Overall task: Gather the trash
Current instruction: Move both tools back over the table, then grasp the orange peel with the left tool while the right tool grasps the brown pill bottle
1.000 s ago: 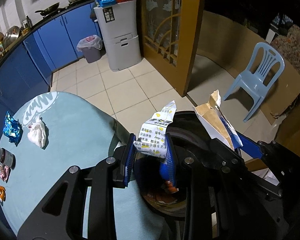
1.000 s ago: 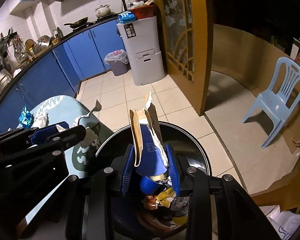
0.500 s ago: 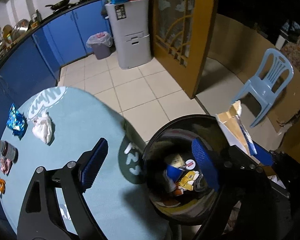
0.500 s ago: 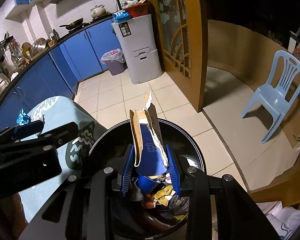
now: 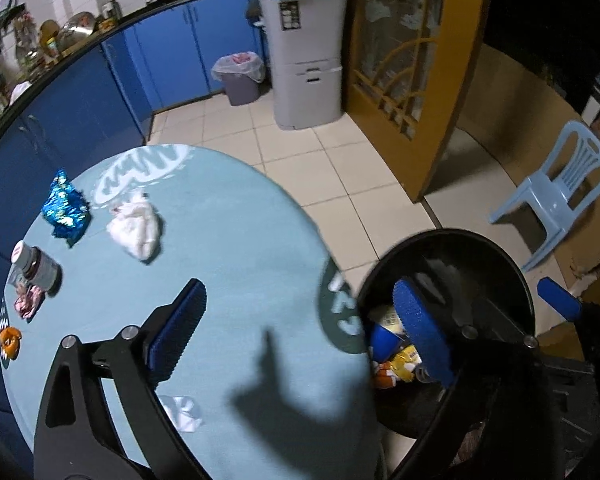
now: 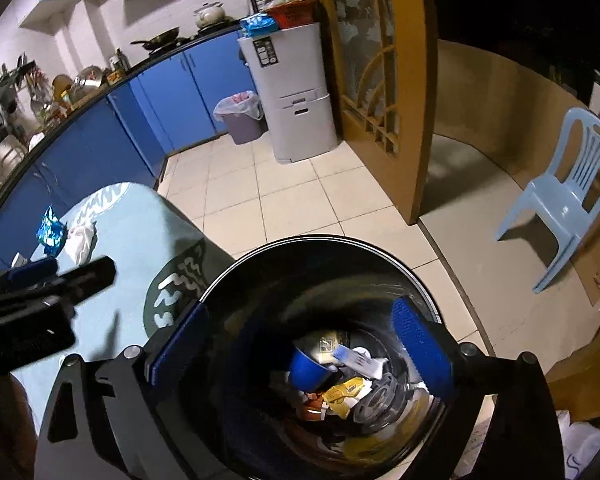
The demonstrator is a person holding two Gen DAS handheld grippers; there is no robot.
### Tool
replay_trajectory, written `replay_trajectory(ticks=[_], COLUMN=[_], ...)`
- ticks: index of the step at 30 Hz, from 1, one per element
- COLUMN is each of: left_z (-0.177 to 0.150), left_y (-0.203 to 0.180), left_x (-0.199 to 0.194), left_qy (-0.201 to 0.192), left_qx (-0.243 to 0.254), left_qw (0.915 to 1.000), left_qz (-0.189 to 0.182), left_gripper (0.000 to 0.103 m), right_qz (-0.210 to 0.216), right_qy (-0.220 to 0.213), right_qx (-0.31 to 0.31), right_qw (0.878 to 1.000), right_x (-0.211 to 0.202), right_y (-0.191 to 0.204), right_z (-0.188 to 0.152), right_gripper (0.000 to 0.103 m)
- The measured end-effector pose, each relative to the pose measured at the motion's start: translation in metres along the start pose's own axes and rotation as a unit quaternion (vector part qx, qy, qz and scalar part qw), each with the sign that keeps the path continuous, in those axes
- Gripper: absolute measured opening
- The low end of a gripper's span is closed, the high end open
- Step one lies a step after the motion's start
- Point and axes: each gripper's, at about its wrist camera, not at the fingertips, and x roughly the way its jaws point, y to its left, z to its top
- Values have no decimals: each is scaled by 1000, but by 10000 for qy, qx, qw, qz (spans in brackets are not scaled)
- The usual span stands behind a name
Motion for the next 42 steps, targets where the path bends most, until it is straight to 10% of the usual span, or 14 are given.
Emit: replay_trajectory(ticks=[15, 31, 42], left_z=[-23, -109, -130], left_y=[152, 343, 390], left_x=[-15, -31, -6], left_qy=[-76, 54, 277], left_qx=[-1045, -2346, -2733], left_qw=[9922, 9573, 9526], left_qz=[680, 1686, 1307], left_gripper=[94, 93, 47], right_qz=[684, 1476, 1581], right_qy=[218, 407, 468], right_qx=[-944, -2253, -2736], right_qw=[9929, 9622, 9476], right_x=[23, 45, 62], right_y=[143, 339, 416], right_z=[11, -2, -6], right_gripper=[91, 91, 91])
